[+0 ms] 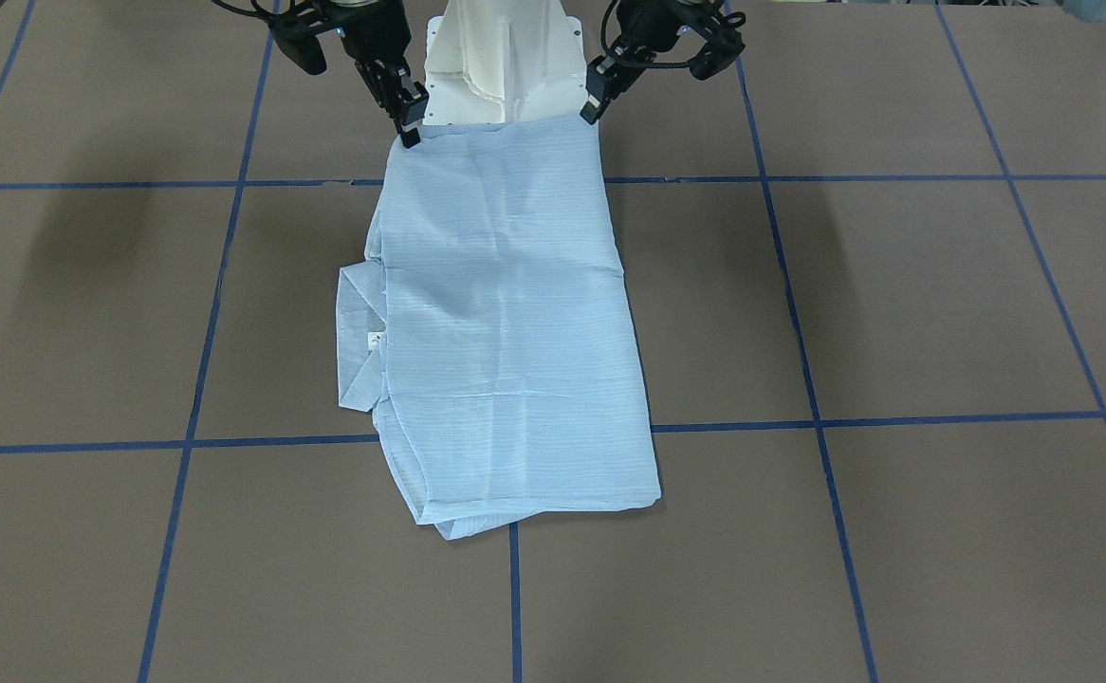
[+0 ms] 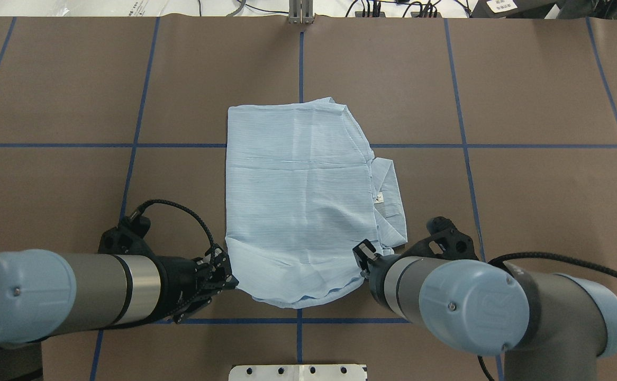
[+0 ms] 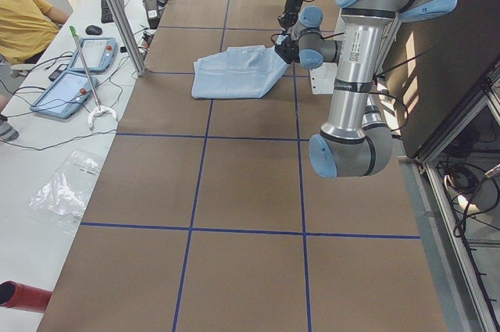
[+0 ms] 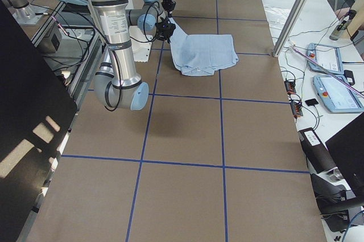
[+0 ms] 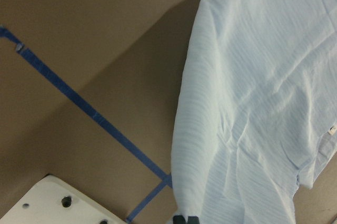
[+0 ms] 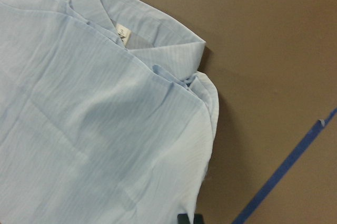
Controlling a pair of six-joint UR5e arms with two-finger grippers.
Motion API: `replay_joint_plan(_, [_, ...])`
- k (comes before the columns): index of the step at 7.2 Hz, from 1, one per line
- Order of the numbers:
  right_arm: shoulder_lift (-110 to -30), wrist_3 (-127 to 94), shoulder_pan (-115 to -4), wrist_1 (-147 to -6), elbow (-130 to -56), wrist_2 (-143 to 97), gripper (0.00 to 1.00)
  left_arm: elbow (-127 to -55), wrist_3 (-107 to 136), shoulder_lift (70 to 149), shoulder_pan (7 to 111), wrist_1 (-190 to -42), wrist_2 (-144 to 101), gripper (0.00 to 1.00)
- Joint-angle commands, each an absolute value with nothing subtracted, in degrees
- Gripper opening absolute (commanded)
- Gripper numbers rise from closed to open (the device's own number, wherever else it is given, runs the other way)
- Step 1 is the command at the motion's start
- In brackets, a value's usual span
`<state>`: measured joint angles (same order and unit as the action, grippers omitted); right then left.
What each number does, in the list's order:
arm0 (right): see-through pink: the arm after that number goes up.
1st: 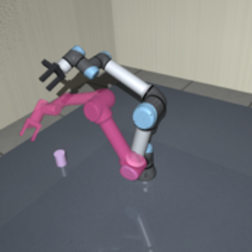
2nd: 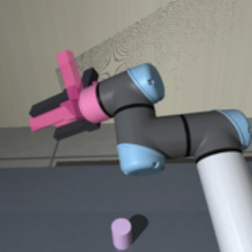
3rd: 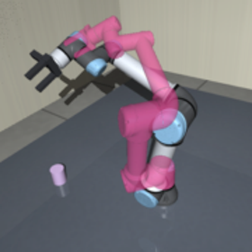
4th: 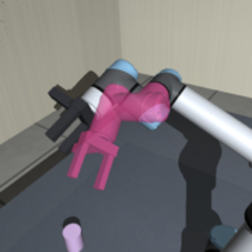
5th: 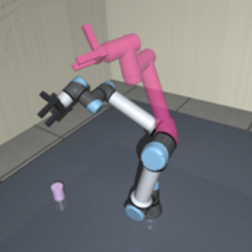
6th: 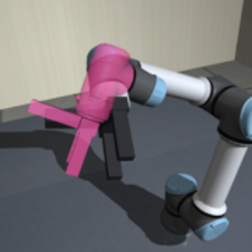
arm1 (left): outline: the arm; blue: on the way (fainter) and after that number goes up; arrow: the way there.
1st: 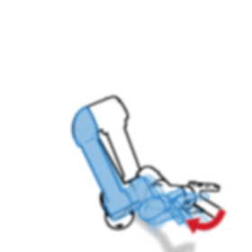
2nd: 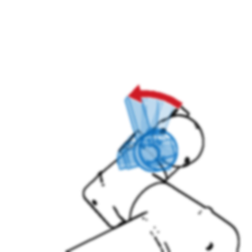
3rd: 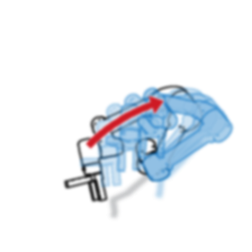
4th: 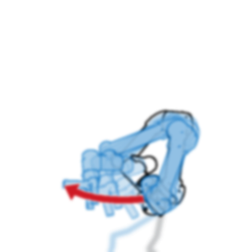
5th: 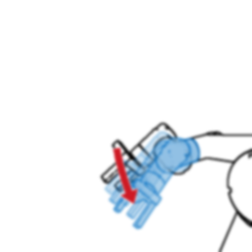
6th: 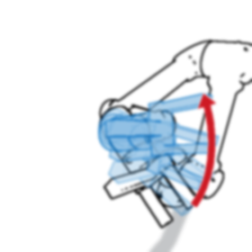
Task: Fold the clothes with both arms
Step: 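Lift the near edge with both grippers and fold it toward the far edge, then lay the folded edge onto the far edge with both grippers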
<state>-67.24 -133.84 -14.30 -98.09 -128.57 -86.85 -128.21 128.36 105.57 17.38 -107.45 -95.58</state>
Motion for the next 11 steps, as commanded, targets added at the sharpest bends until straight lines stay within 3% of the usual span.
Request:
replay_joint_plan(1, [-63.74,-127.65,-21.85,-97.39,-123.35,-91.12,0.00,-125.62,123.49,107.39,23.97,-107.40,-97.55,0.00])
replay_joint_plan(6, [-59.95,-119.55,-31.45,-88.62,-110.34,-95.62,0.00,-112.00,116.21,116.00,32.67,-108.02,-97.65,0.00])
replay_joint_plan(9, [-50.03,-115.59,-37.60,-87.19,-94.97,-100.27,0.00,-98.75,113.38,121.10,37.34,-114.14,-97.65,0.00])
replay_joint_plan(11, [-47.99,-115.31,-39.80,-78.00,-86.26,-101.24,0.00,-91.27,112.33,124.96,39.80,-116.98,-97.65,0.00])
